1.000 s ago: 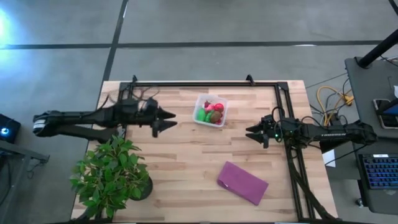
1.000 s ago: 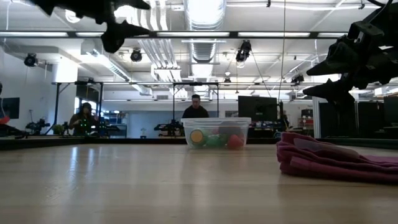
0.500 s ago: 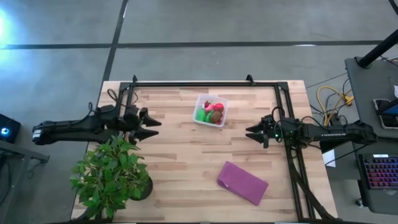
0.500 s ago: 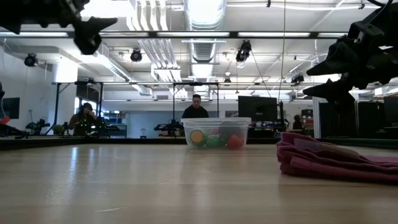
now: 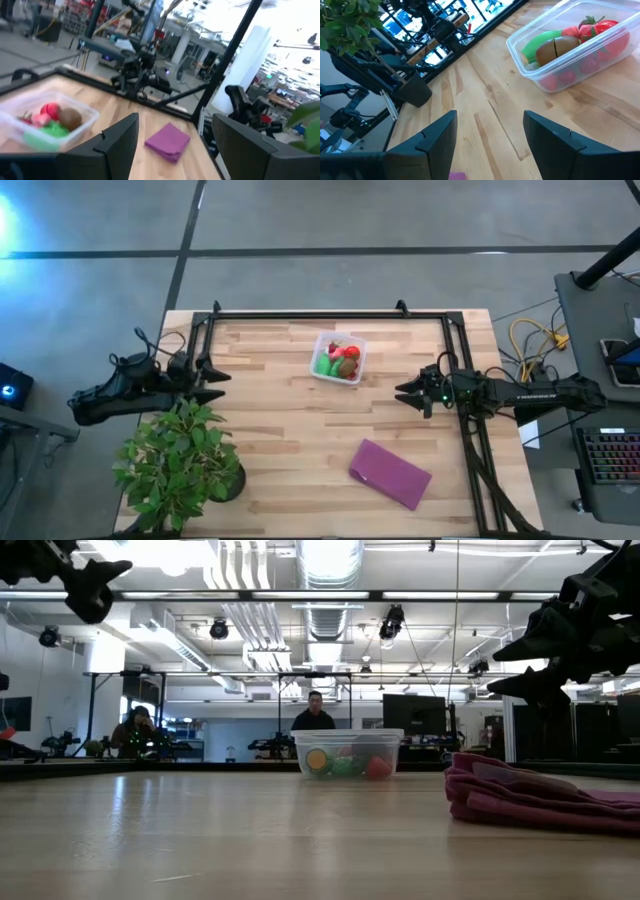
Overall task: Pick and placing Produce into tupperware
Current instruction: Return to Home Position
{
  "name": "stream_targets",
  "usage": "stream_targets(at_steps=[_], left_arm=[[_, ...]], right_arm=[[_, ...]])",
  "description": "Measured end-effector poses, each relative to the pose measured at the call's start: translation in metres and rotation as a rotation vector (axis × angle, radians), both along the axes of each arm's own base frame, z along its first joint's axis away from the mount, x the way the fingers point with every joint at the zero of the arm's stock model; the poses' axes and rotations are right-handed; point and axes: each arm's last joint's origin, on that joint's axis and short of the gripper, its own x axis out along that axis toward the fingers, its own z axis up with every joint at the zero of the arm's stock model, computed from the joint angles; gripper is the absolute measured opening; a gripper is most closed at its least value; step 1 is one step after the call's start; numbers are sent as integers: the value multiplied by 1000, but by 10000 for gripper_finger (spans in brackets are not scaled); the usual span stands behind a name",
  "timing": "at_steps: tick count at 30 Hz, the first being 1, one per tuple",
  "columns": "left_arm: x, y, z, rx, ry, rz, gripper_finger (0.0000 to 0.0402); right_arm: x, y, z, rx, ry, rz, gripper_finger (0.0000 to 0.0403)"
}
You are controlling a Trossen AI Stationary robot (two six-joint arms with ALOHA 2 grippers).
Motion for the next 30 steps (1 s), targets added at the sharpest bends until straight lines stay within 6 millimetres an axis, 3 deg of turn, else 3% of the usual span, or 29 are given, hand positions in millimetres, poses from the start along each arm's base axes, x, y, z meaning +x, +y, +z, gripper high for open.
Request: stream_targets(at_steps=[3,6,15,30], left_arm=[[8,1,-2,7,15,8,238],[16,2,-23,-5,111,22,238],[30,4,-60,-35,5,8,238],[40,6,-90,-63,73,52,238]], right_arm=[[0,0,0,0,3,0,219],[0,0,0,0,2,0,219],[0,0,0,0,0,0,219],[0,0,0,0,1,0,219]])
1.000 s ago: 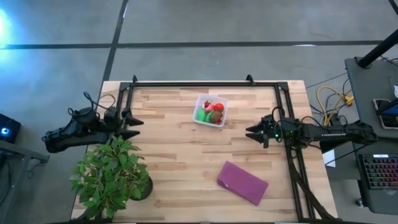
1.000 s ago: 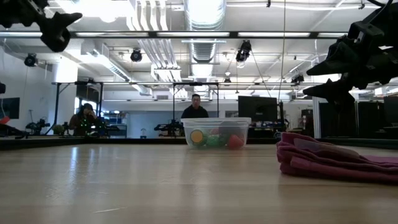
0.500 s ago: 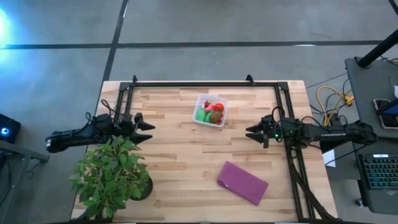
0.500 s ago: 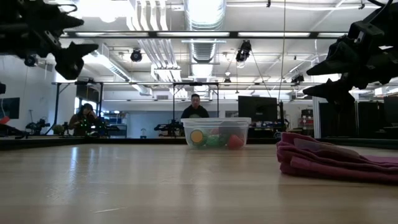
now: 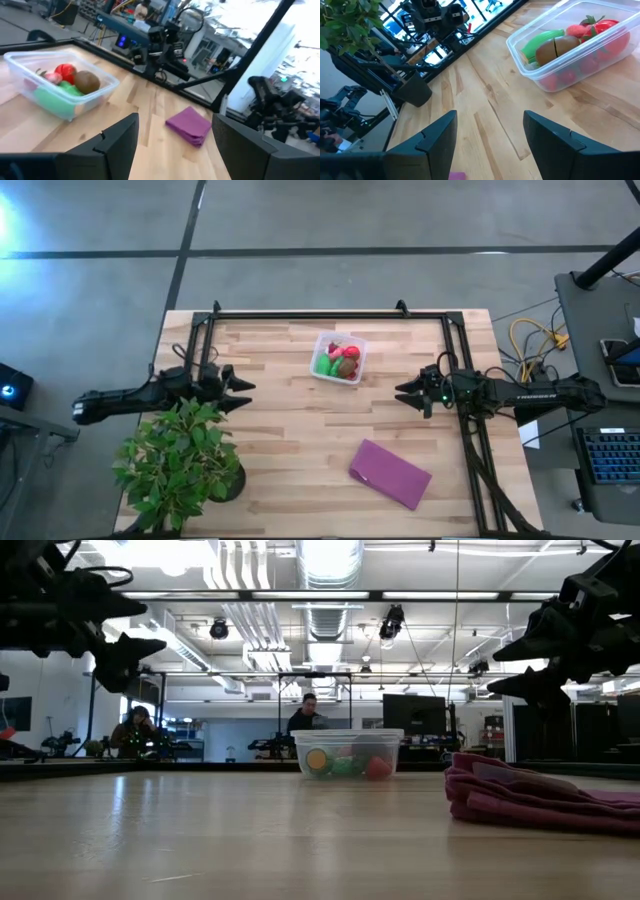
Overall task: Pick and placing Produce into tupperware
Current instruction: Return to Home Position
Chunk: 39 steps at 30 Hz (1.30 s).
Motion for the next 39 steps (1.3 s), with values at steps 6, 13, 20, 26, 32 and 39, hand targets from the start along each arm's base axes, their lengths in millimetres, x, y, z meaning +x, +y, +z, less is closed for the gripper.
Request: stream_targets(at_steps=[6,13,20,26,32,39], left_arm=[[2,0,-4,-2,41,6,238],[5,1,-7,-6,82,6,238],[6,1,-10,-9,110,6,238],[7,1,-11,-10,125,6,238],[8,1,-12,-11,135,6,238],[8,1,-12,-11,138,6,238]], right_arm=[[0,0,0,0,-1,0,219],[0,0,0,0,1,0,219],[0,0,0,0,1,0,219],[0,0,0,0,1,0,219],[0,0,0,0,1,0,219],[0,0,0,0,1,0,219]])
